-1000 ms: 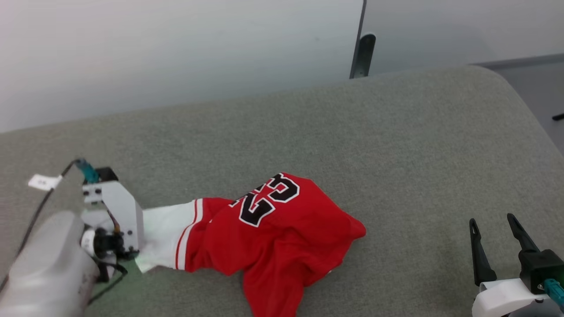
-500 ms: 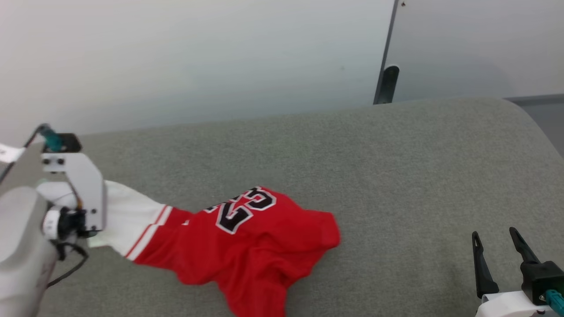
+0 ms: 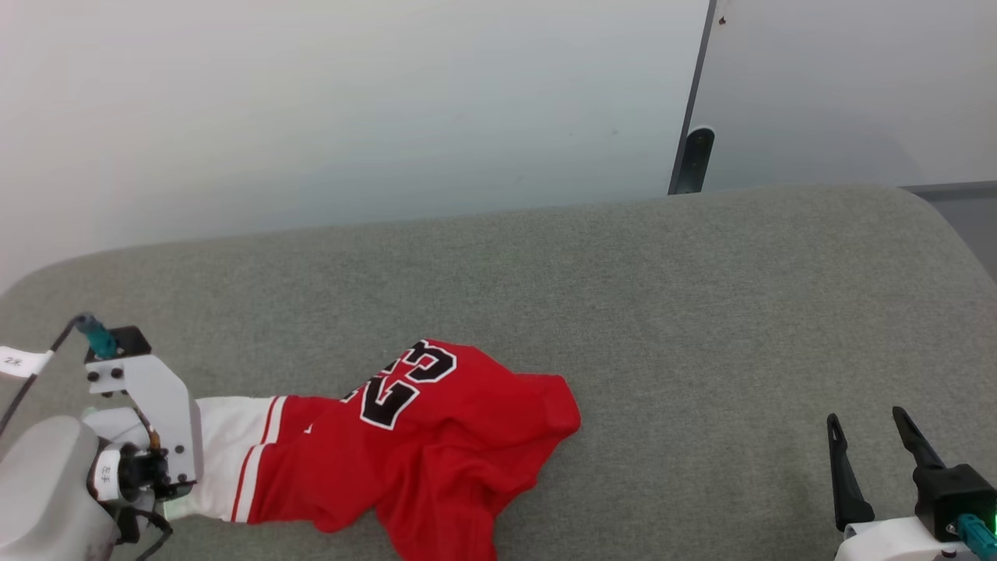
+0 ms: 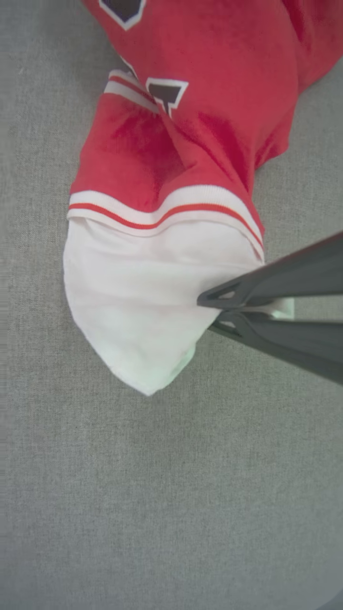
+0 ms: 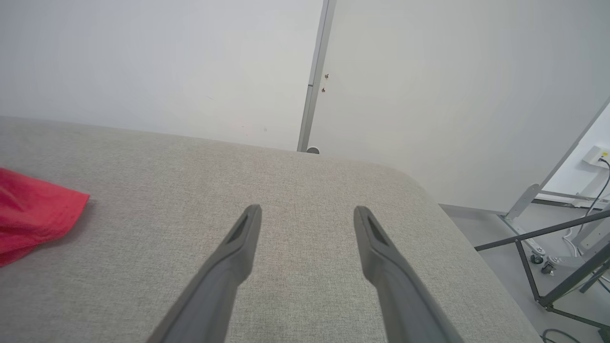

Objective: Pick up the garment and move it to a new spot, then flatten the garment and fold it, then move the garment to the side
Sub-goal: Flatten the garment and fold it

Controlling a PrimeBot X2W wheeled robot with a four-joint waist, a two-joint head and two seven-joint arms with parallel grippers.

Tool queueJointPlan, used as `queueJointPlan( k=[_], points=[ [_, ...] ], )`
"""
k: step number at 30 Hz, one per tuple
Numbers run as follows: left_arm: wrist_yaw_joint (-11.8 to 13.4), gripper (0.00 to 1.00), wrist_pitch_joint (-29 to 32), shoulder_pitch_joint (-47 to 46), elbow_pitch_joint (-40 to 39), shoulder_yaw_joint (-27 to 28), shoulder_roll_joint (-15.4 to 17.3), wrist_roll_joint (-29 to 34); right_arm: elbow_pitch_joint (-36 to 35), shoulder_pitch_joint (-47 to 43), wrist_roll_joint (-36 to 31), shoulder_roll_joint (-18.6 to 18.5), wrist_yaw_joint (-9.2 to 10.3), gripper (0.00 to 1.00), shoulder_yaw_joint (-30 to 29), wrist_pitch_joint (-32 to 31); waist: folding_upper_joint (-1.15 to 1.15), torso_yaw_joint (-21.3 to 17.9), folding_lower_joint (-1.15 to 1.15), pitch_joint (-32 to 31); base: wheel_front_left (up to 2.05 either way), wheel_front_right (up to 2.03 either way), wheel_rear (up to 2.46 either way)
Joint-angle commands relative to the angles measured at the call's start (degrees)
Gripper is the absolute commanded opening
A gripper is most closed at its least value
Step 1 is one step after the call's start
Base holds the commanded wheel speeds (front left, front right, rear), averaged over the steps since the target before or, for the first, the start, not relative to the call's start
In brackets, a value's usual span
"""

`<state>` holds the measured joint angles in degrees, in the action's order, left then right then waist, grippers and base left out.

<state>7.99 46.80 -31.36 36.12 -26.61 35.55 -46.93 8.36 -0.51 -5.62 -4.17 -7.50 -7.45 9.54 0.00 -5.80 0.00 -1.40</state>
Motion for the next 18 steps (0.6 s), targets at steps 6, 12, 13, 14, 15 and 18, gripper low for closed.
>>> queueJointPlan(
  k=[6, 12, 13, 14, 15, 18],
  points=[
    [-0.57, 1.00, -2.13, 0.94, -0.93, -0.20, -0.36, 0.32, 0.35, -0.11, 0.19, -0.01, 0.02, 1.00, 0.31, -0.27, 0.00, 0.49, 0.00, -1.56, 0.00, 0.00, 0.00],
    [-0.83, 1.00, -7.45, 1.31, -3.35, 0.31, -0.38, 1.34, 0.05, -0.53, 0.57, -0.33, 0.02, 1.00, 1.72, -0.36, 0.00, 1.77, 0.00, -3.74, 0.00, 0.00, 0.00],
    [-1.32, 1.00, -8.81, 1.53, -3.88, 0.34, -0.35, 1.59, -0.01, -0.61, 0.71, -0.38, 0.02, 1.00, 1.85, -0.30, 0.00, 2.03, 0.00, -4.11, 0.00, 0.00, 0.00],
    [-1.59, 1.00, -10.21, 1.78, -4.48, 0.40, -0.28, 1.87, -0.06, -0.71, 0.85, -0.44, 0.02, 1.00, 1.95, -0.23, 0.00, 2.36, 0.00, -4.48, 0.00, 0.00, 0.00],
    [-2.08, 1.00, -11.70, 2.18, -5.08, 0.69, -0.42, 1.66, -0.08, -0.90, 0.93, -0.44, 0.02, 1.00, 2.16, -0.26, 0.00, 2.73, 0.00, -4.89, 0.00, 0.00, 0.00],
    [-3.54, 1.00, -17.33, 3.63, -7.26, 1.11, -0.77, 2.24, -0.14, -1.38, 1.73, -0.42, 0.02, 1.00, 3.32, -0.35, 0.00, 3.87, 0.00, -5.90, 0.00, 0.00, 0.00]
  ],
)
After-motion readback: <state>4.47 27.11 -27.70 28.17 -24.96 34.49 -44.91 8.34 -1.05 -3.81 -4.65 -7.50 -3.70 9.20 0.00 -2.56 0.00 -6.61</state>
